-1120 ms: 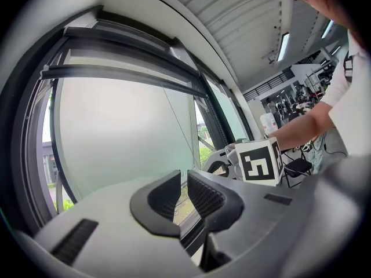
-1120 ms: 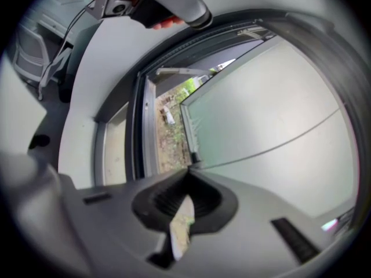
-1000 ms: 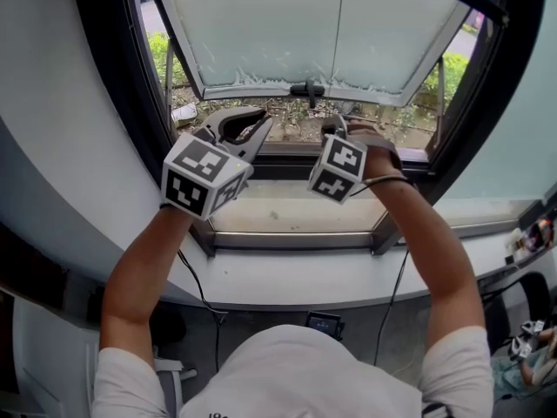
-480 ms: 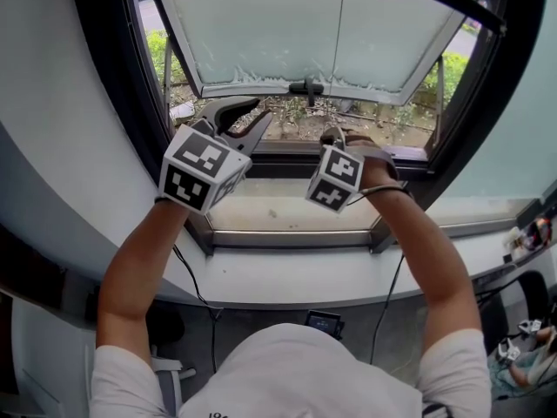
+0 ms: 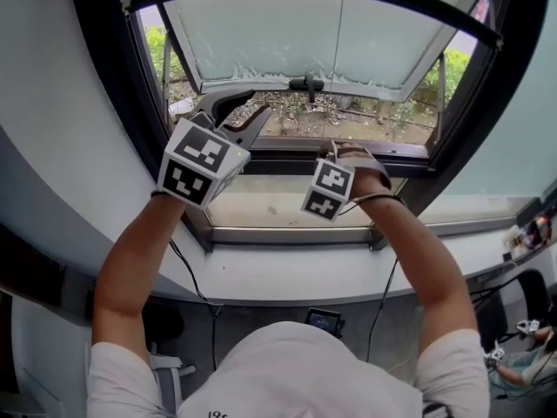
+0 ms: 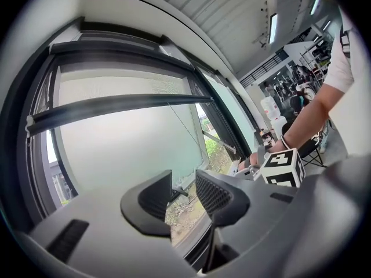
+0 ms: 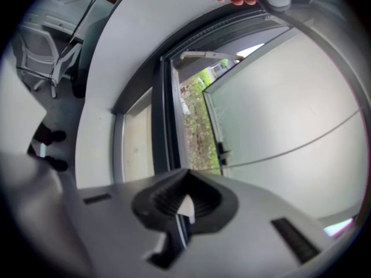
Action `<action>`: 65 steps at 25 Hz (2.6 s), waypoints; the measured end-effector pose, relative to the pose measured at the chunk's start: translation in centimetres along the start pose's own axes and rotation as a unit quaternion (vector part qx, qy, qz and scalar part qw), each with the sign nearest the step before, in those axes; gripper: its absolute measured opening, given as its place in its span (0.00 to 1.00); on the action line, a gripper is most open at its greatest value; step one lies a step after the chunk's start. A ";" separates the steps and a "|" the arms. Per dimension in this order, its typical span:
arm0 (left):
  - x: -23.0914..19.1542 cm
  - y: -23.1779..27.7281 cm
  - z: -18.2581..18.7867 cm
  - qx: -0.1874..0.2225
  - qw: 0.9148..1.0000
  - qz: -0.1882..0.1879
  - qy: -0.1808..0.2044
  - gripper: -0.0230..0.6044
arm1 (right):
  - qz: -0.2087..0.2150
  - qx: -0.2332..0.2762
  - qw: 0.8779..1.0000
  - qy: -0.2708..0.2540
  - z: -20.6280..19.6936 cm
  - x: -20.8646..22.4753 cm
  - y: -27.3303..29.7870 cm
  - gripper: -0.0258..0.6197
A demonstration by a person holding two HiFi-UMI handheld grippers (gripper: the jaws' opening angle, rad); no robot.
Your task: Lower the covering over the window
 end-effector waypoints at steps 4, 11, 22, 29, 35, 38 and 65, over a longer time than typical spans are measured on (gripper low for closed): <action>-0.9 0.1 1.0 0.006 0.999 0.017 0.050 0.28 | 0.013 -0.003 1.000 0.003 -0.1 -0.8 0.8 0.07; -3.3 0.9 4.1 0.018 0.983 0.067 0.172 0.32 | 0.021 -0.005 1.000 0.007 -0.2 -1.7 1.6 0.07; -5.2 4.1 6.0 -0.007 0.947 0.109 0.302 0.39 | 0.040 -0.029 0.999 -0.020 -0.8 -4.7 3.3 0.07; -5.1 7.0 5.5 -0.033 0.926 0.107 0.362 0.45 | 0.058 -0.028 0.998 -0.013 -0.8 -6.5 4.2 0.07; -4.9 8.5 4.4 -0.067 0.917 0.078 0.386 0.46 | 0.066 -0.026 0.997 -0.007 -0.9 -7.6 4.5 0.07; -4.9 8.7 4.3 -0.069 0.918 0.073 0.383 0.45 | 0.068 -0.022 0.997 -0.002 -1.0 -7.9 4.7 0.07; -3.0 9.2 1.5 -0.170 0.905 0.020 0.391 0.45 | 0.099 0.176 0.943 0.263 -2.0 -7.8 6.2 0.29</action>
Point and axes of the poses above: the fingertips, and each gripper's own axes: y forward along the fingers, x to its right, z out of its top, the point moved 5 cm from there along -y, backward along the fingers, and after that the axes turned 11 degrees about z, right-handed, at the moved point
